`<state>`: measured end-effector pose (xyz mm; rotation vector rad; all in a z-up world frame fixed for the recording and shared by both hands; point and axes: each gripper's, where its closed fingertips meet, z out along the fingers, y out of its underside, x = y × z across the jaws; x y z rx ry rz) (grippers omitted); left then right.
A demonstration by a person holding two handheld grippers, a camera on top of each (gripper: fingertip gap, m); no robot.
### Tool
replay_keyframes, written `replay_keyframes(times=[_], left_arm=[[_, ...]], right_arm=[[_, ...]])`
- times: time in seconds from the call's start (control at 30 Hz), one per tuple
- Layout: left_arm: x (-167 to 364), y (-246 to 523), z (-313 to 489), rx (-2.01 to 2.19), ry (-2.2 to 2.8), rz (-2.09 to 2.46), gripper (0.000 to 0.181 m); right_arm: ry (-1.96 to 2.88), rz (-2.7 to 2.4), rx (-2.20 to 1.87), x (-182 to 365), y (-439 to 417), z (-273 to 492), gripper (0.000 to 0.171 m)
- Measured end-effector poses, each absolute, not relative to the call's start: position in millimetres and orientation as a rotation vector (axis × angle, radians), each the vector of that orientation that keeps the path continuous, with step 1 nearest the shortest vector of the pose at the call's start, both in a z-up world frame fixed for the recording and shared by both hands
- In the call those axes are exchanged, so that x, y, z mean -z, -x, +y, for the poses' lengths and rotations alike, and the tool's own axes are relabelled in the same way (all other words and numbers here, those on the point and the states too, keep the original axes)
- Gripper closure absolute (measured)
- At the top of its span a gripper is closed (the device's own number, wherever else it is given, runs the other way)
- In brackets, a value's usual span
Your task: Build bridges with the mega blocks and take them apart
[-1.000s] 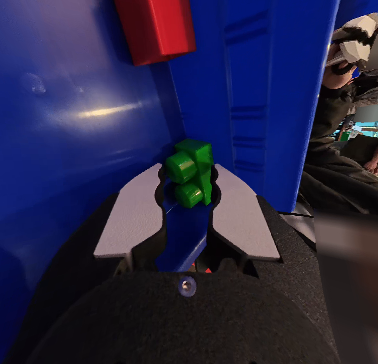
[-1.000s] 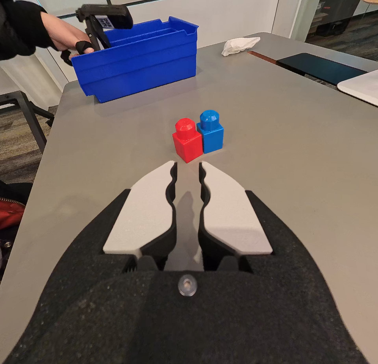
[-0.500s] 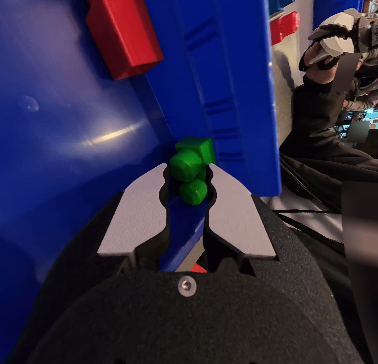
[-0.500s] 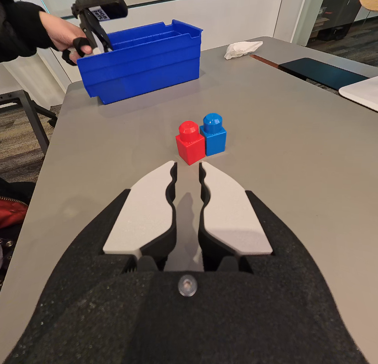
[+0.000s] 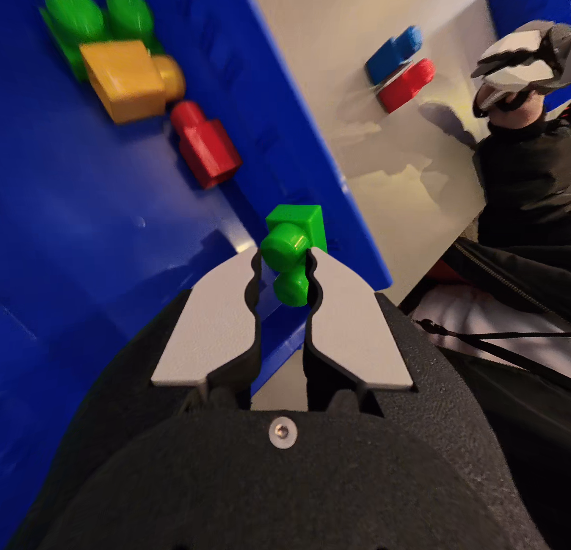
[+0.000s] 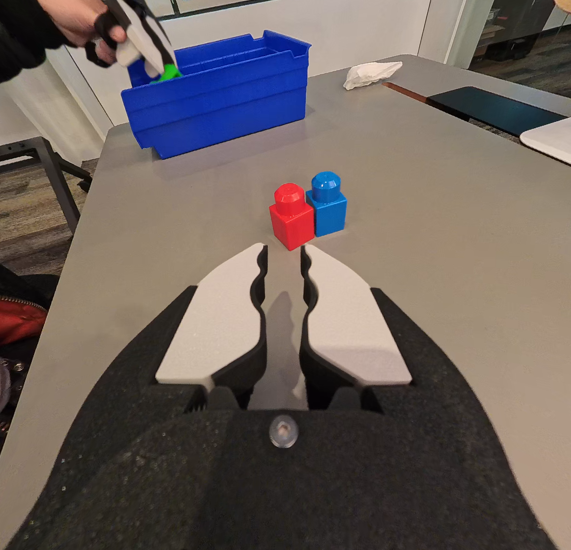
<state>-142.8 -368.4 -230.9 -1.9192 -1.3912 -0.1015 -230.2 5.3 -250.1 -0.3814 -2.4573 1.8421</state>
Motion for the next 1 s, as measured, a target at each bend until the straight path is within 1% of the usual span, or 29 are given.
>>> replay_keyframes(times=[0.1, 0.23, 0.37, 0.47, 0.57, 0.7, 0.73, 0.9, 0.93, 1.0], left_arm=[[198.4, 146.9, -359.4, 0.018, 1.933, -1.306, 0.154], [196.0, 151.7, -346.4, -0.040, 2.010, -1.273, 0.154], [167.4, 157.4, -323.8, -0.090, 2.024, -1.197, 0.154], [142.8, 158.6, -292.9, -0.109, 2.067, -1.119, 0.154], [133.2, 157.6, -243.9, -0.117, 2.150, -0.995, 0.154], [143.7, 149.3, -163.8, -0.022, 2.222, -0.809, 0.154], [149.2, 146.9, -145.6, 0.012, 2.232, -0.774, 0.154], [171.6, 145.6, -82.9, 0.066, 2.274, -0.651, 0.154], [176.3, 146.5, -76.6, 0.061, 2.296, -0.635, 0.154], [183.0, 148.5, -66.1, 0.064, 2.317, -0.625, 0.154]], right_arm=[[0.368, -2.466, -1.850, 249.8, 228.4, 2.2, 0.151], [0.341, -2.457, -1.861, 246.3, 224.6, 0.1, 0.152], [0.303, -2.461, -1.910, 239.1, 219.2, -7.3, 0.152], [0.216, -2.478, -1.964, 220.9, 210.2, -22.5, 0.150], [0.168, -2.525, -2.032, 193.0, 202.4, -44.0, 0.141], [0.159, -2.729, -2.177, 159.5, 187.8, -70.9, 0.132], [0.172, -2.799, -2.169, 156.8, 186.0, -74.7, 0.127], [0.212, -3.078, -1.900, 178.4, 176.9, -72.4, 0.116], [0.219, -3.113, -1.878, 181.8, 172.4, -69.8, 0.119], [0.248, -3.165, -1.853, 187.1, 164.9, -63.6, 0.117]])
